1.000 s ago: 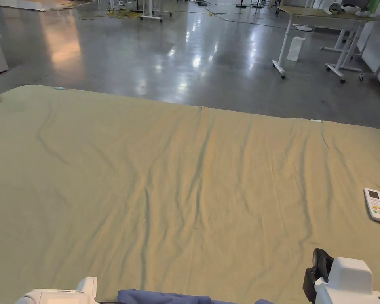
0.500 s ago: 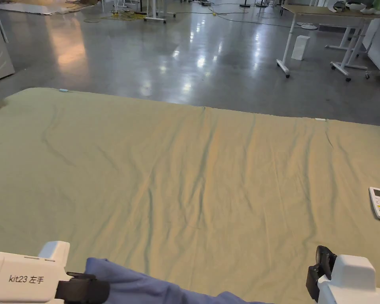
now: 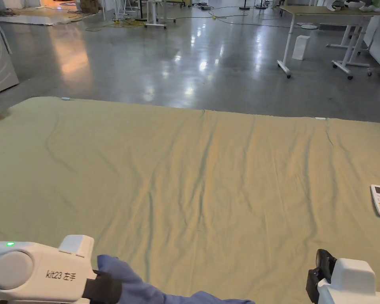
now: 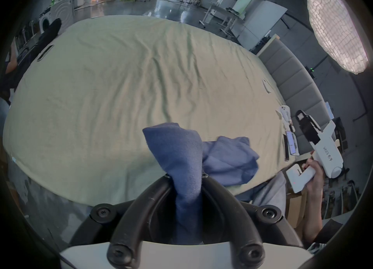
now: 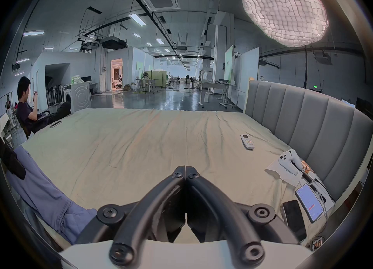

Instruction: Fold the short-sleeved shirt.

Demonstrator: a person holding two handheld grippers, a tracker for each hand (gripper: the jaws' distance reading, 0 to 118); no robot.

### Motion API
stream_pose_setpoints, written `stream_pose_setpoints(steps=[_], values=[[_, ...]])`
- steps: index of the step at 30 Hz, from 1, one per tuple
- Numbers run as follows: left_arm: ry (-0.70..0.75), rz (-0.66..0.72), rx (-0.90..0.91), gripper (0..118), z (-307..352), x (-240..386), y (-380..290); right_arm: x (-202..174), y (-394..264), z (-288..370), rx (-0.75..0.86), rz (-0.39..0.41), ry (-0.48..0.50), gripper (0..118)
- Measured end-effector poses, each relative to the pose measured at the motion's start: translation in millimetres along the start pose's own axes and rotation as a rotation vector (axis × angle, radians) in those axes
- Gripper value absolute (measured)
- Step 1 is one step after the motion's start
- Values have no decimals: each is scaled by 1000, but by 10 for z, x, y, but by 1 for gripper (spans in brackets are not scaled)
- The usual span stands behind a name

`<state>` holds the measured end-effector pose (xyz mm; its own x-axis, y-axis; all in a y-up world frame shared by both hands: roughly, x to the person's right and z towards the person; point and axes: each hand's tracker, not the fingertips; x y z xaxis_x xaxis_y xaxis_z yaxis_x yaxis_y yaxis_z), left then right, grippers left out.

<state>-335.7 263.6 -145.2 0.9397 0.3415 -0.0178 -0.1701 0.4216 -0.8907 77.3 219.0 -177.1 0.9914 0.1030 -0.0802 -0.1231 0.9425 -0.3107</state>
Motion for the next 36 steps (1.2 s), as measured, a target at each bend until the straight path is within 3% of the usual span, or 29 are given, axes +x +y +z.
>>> stream_pose_setpoints(steps=[10, 21, 24, 26, 28, 33, 36], values=[[-104, -79, -83, 12, -585, 850, -9, 105, -51, 43, -6, -22, -22, 0], [-64, -52, -194, 14, -1620, 1362, -79, 177, -78, 105, -20, -27, -40, 0], [-90, -3, -197, 25, -1701, 1332, -88, 191, -103, 98, -25, -28, -43, 0], [-134, 27, -183, 48, -1667, 1356, -103, 198, -109, 106, -26, -30, -44, 0], [-164, 17, -172, 56, -1591, 1342, -96, 205, -109, 114, -26, -28, -46, 0], [-241, -5, -120, 55, -1329, 1357, -95, 206, -59, 156, -23, -29, -49, 0], [-317, 10, -70, 37, -1209, 1351, -66, 206, -62, 150, -23, -29, -48, 0]])
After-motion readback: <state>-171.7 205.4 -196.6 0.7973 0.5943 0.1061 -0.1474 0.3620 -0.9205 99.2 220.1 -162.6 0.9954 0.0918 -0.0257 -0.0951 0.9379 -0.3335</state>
